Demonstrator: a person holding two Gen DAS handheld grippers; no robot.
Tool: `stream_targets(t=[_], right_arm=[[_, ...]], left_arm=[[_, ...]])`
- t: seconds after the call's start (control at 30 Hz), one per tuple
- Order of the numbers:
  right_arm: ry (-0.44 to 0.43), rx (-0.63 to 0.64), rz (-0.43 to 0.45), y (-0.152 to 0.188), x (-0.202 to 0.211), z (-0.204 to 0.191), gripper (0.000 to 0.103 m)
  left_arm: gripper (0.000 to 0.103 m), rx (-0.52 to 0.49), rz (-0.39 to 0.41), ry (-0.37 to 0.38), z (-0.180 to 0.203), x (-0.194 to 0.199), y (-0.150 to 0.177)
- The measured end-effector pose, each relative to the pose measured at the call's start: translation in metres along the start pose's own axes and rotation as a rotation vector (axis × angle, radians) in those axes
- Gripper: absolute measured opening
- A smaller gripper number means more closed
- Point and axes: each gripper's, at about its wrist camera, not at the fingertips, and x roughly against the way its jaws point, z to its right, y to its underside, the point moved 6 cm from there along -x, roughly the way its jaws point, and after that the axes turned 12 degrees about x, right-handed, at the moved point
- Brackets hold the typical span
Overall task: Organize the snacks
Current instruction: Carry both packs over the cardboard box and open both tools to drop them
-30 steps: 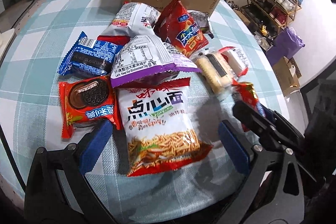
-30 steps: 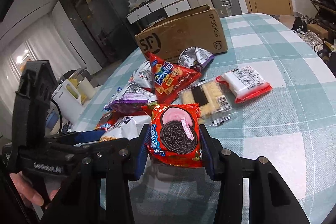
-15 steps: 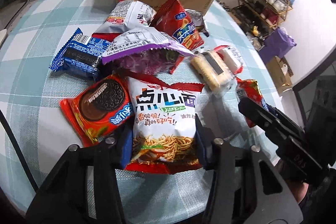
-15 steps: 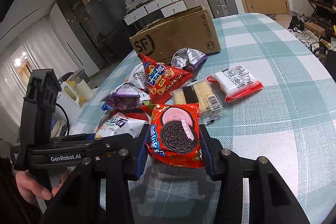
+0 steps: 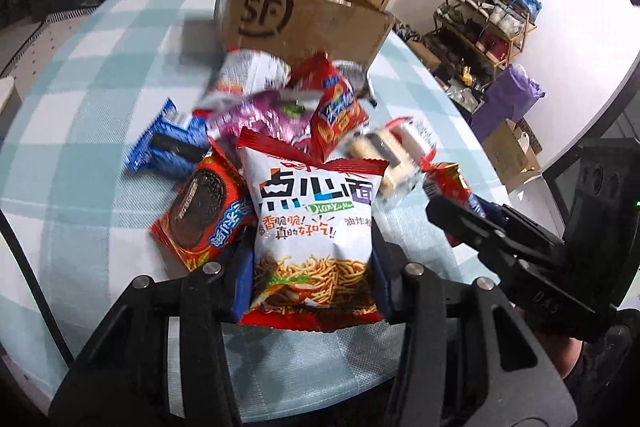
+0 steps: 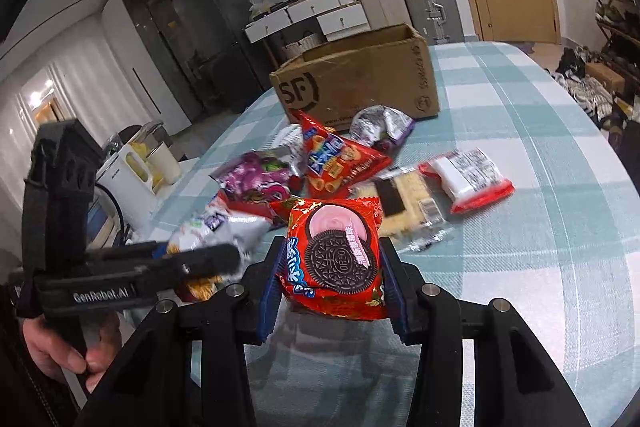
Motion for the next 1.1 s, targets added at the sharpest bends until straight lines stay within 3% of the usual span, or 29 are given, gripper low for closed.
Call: stream_targets(t=[0.47,0.77,1.1], right_arm=[[-0.034,0.073,0.045,-0.043,0.000,-0.025,0.045],[-0.064,0.086,0.089,-0.095,-0.011,-0.010,0.045],[-0.061,0.146,0.103,-0.166,-0.025,0.009,0.045]], left_arm=[[0.044,-0.030,0.087,0.030,0.004,0.044,-0.051],[0.044,-0.010,0.168,0.036,0.014,0.053,-0.130],[0.044,-0.043,0.169,0.021,0.037,0.044,-0.208]])
